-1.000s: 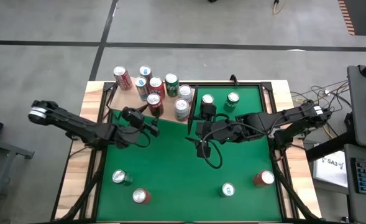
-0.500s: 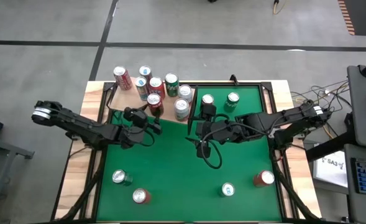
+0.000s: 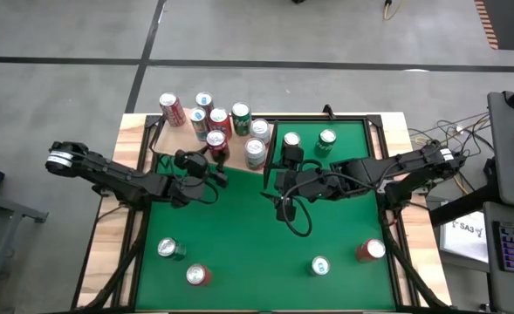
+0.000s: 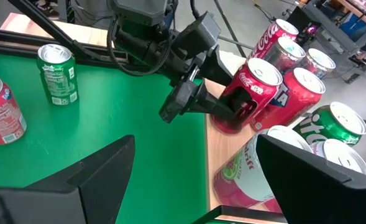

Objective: Place canned beverage on shelf
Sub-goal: Move the red/black soda can on the shelf aligned with the other red/black soda can

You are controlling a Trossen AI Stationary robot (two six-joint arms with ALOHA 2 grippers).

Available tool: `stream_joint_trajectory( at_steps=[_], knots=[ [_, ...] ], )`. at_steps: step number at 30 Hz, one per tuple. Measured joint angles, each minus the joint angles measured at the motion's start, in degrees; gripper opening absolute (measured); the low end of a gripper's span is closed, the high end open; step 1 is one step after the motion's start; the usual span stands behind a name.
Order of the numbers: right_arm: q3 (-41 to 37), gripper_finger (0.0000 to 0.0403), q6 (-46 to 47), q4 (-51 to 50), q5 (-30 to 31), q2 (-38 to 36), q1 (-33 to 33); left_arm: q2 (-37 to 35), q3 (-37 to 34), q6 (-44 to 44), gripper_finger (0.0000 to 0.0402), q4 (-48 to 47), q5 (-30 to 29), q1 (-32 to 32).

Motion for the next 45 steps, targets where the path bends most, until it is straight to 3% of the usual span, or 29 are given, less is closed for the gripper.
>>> stream_joint_trajectory(
  at_steps=[25,37,45],
  knots=[
    [0.00,0.0327,0.46,0.23,-0.02,0.00,0.00,-2.32,0.02,-0.36,0.0281,-3.58,1.25,-2.84],
    [0.00,0.0327,1.22,0.97,-0.15,0.00,-2.82,-3.60,0.00,0.49,0.0310,-3.64,1.80,-3.05],
    [0.89,0.0327,0.00,7.86,-8.17,0.70,-8.60,-8.30,0.00,5.39,0.0311,-3.63,2.16,-3.79]
  ],
)
